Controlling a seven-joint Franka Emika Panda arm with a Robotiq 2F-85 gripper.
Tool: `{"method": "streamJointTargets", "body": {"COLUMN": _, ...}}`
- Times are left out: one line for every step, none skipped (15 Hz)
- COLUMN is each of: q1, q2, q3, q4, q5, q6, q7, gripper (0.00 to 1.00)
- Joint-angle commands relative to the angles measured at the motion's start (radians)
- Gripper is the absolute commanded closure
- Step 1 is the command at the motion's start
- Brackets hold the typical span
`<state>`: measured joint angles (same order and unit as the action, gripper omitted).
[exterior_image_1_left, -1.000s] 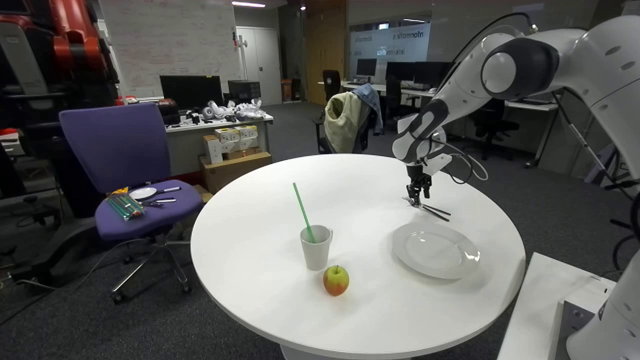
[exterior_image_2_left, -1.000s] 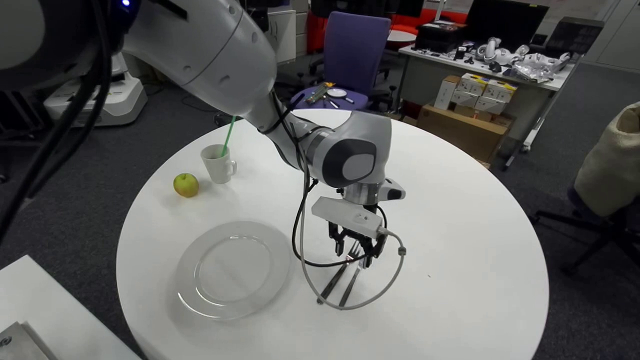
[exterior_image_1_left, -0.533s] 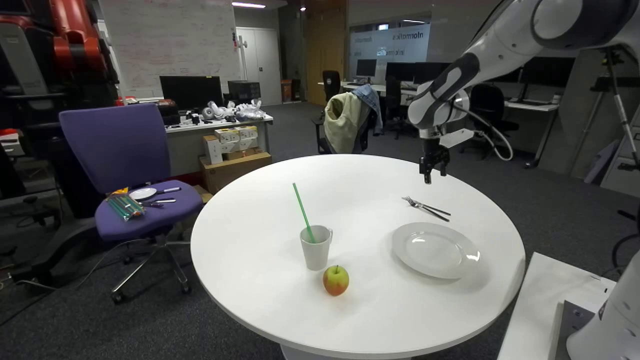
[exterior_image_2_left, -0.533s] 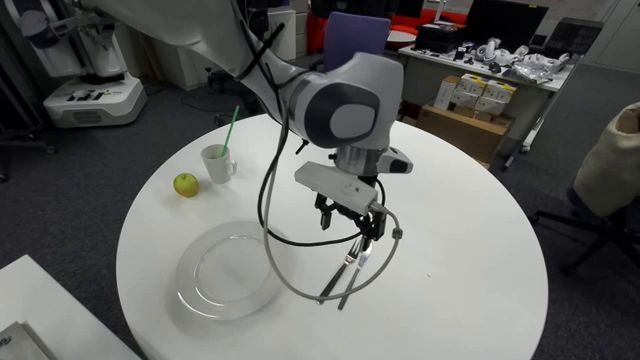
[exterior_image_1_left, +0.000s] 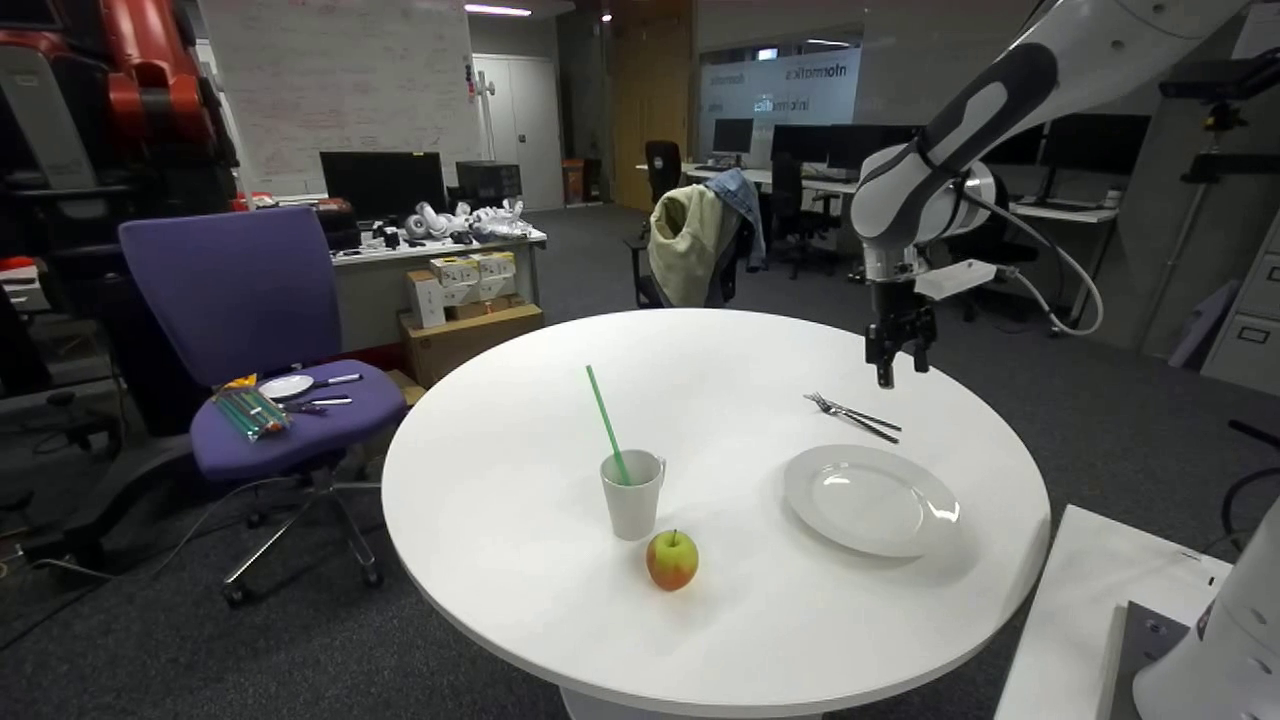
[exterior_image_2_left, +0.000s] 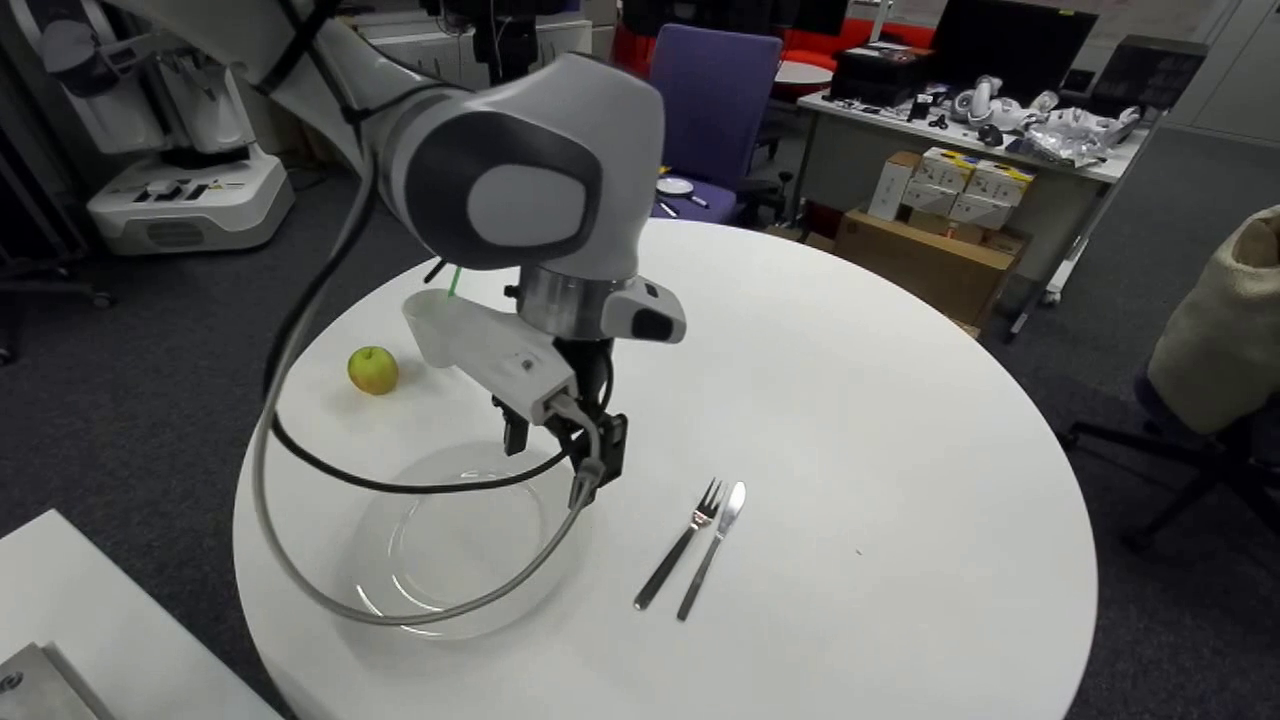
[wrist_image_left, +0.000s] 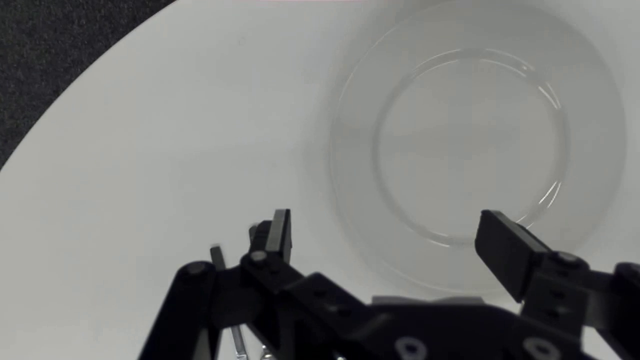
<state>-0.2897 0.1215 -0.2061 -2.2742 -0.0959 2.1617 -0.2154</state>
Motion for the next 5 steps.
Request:
{"method": "streamJointTargets", "body": {"q1": 0.019, "q2": -0.024, "q3": -0.011, "q4": -0.03, "q5": -0.003, "q6": 0.005, "q7": 0.01, "gripper": 0.0}}
{"method": "streamJointTargets", "body": {"q1": 0.023, "q2": -0.043, "q3": -0.011, "q4": -0.05, "q5": -0.005, "q6": 0.006, "q7": 0.014, "gripper": 0.0}}
{"method": "streamJointTargets", "body": {"q1": 0.024, "q2": -0.056, "q3": -0.012, "q4": -0.058, "q5": -0.006, "q6": 0.005, "q7": 0.014, "gripper": 0.0}}
{"method": "streamJointTargets", "body": {"q1": 0.024, "q2": -0.061, "q3": -0.013, "q4": -0.061, "q5": -0.006, "q6": 0.005, "q7": 0.014, "gripper": 0.0}}
{"method": "streamJointTargets", "body": {"q1": 0.023, "q2": -0.061, "q3": -0.014, "q4": -0.061, "q5": -0.006, "q6": 0.005, "q7": 0.014, "gripper": 0.0}}
